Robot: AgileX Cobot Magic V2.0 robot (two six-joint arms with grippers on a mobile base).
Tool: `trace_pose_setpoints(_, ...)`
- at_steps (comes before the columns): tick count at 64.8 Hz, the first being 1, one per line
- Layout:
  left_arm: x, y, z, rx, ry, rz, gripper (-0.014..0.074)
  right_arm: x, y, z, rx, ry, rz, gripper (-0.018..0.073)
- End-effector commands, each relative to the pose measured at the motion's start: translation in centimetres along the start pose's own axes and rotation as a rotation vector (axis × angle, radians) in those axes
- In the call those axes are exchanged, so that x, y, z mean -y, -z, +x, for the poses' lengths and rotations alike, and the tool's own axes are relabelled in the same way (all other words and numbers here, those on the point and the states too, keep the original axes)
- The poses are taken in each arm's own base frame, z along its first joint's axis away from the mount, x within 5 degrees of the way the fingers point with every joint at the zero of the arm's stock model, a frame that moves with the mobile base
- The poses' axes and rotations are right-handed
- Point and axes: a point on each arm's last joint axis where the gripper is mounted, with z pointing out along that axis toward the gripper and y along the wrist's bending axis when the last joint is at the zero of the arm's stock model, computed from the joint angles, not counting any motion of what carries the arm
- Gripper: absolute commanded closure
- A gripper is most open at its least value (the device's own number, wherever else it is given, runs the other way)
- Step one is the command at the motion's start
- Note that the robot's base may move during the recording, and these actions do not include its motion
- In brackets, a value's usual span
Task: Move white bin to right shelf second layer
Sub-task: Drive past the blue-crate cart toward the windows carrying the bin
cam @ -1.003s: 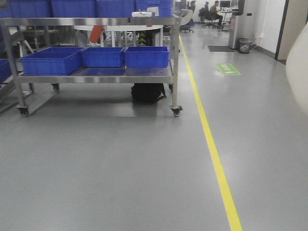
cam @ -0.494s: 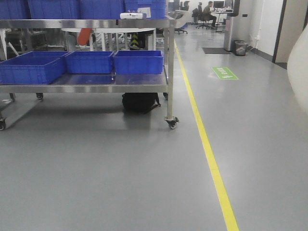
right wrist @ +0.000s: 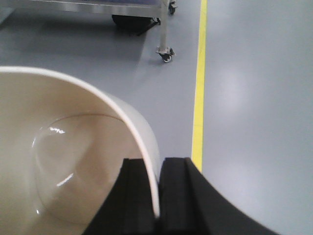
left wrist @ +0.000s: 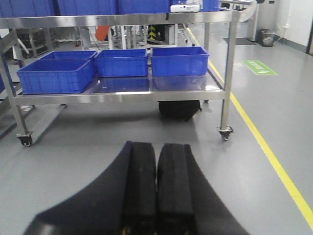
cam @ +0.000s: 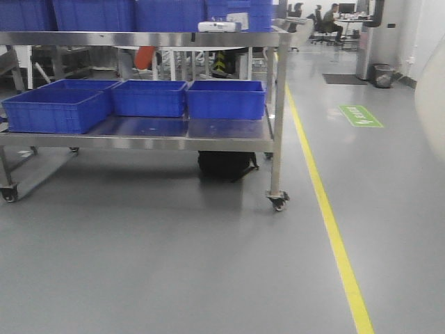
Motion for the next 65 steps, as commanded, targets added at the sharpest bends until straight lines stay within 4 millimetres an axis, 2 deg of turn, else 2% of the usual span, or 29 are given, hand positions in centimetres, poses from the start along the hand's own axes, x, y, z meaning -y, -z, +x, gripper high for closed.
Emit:
trace_pose_setpoints(1,0.02,-0.06,0.36,0.066,0.003,0.002,0.0512,0.05,0.54,-1.85,0.13,-0.013,0.007,0.0513)
trace_pose_setpoints(65,0.02,-0.06,0.36,0.066,0.003,0.002,0.0512,0.05,0.54,-1.85,0.13,-0.013,0.007,0.0513)
